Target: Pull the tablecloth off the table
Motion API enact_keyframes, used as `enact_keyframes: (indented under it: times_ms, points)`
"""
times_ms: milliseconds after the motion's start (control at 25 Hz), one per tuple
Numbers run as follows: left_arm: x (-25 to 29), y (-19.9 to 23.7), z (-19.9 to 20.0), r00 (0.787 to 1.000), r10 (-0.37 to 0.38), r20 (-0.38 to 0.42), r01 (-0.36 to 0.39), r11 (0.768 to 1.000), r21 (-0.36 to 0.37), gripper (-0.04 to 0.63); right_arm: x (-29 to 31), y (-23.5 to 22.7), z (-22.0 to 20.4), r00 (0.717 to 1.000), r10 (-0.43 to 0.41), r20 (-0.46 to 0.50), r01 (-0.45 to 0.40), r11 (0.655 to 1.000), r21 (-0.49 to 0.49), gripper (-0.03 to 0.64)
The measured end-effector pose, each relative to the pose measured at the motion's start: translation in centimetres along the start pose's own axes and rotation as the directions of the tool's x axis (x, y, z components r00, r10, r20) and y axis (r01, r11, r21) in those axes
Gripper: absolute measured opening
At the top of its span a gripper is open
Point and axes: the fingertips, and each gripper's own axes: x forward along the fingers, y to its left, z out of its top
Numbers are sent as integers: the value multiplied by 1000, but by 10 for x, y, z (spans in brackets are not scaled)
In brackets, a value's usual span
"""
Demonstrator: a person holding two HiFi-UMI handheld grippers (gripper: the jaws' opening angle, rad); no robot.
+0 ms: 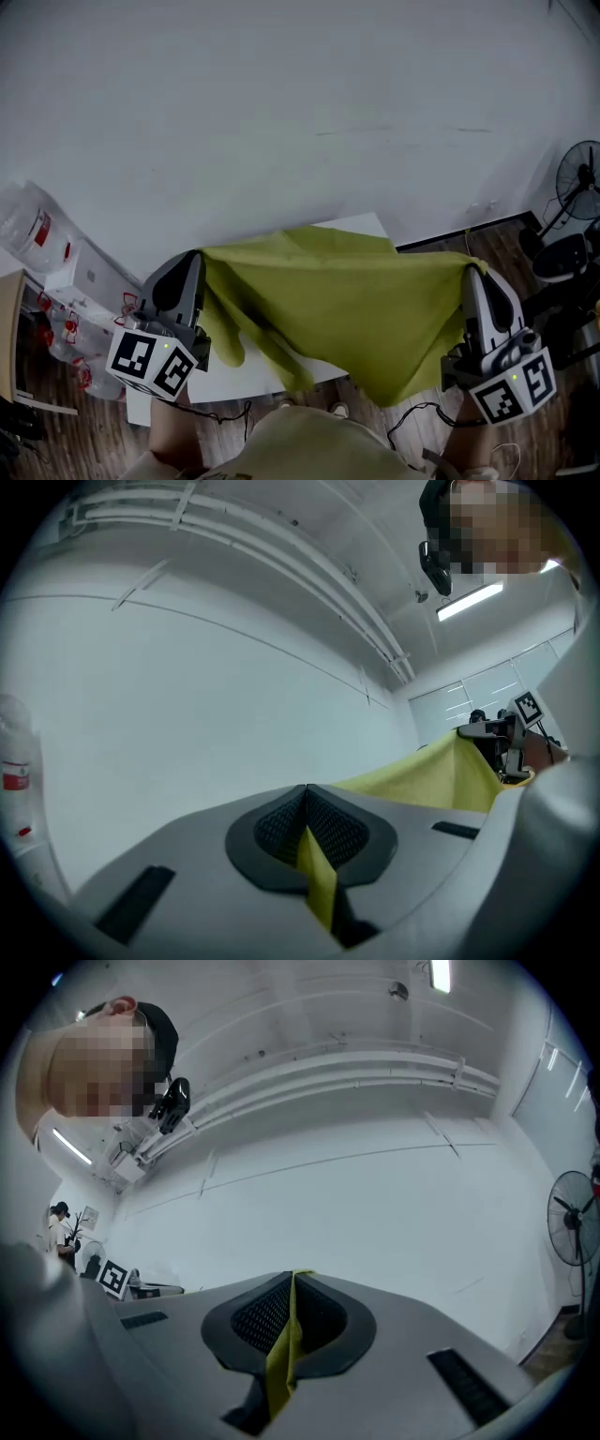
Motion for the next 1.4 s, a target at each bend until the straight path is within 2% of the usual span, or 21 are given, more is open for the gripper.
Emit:
enact_keyframes:
  times_ms: [360,600,1040,1400]
  points:
    - [10,-4,-45,993,-33,-114,37,999,35,18,2,-16,-56,989,-45,-138,45,999,-4,34]
    - [15,-4,-72,984,-37,-177,42,999,22,18,5,-27,-93,976,-59,-211,67,997,30,34]
    - [21,-5,-134,952,-29,-306,32,999,3,18,5,-43,-175,928,-70,-367,106,991,79,35]
    - [23,-2,-180,927,8,-374,-6,1000,7,18,9,-47,-218,893,-52,-447,100,991,85,34]
